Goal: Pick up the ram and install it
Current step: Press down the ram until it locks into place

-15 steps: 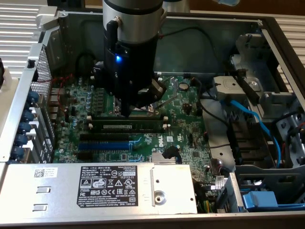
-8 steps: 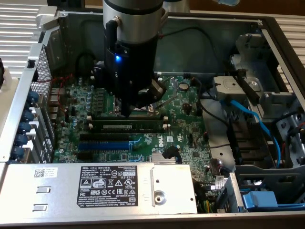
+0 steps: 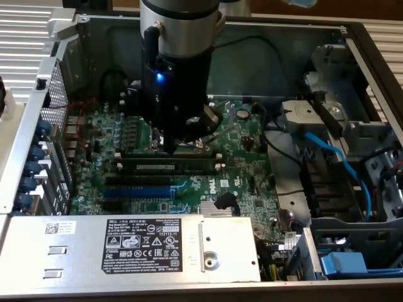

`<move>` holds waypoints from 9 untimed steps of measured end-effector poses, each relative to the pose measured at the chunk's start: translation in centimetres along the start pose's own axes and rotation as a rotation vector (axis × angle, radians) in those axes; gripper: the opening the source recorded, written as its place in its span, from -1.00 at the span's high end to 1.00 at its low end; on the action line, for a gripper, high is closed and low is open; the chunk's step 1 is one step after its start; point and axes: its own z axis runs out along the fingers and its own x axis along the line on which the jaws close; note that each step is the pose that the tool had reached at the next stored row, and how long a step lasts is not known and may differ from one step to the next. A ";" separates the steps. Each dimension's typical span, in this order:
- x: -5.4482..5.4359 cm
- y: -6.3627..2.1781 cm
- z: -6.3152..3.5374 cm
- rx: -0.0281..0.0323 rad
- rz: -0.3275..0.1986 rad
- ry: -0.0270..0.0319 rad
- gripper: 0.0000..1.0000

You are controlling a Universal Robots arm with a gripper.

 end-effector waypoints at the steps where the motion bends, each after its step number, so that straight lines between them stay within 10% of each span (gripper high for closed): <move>1: -0.1 0.07 0.00 0.0000 0.000 0.0000 0.79; 9: -1.3 0.83 -0.04 0.0000 0.000 0.0000 0.79</move>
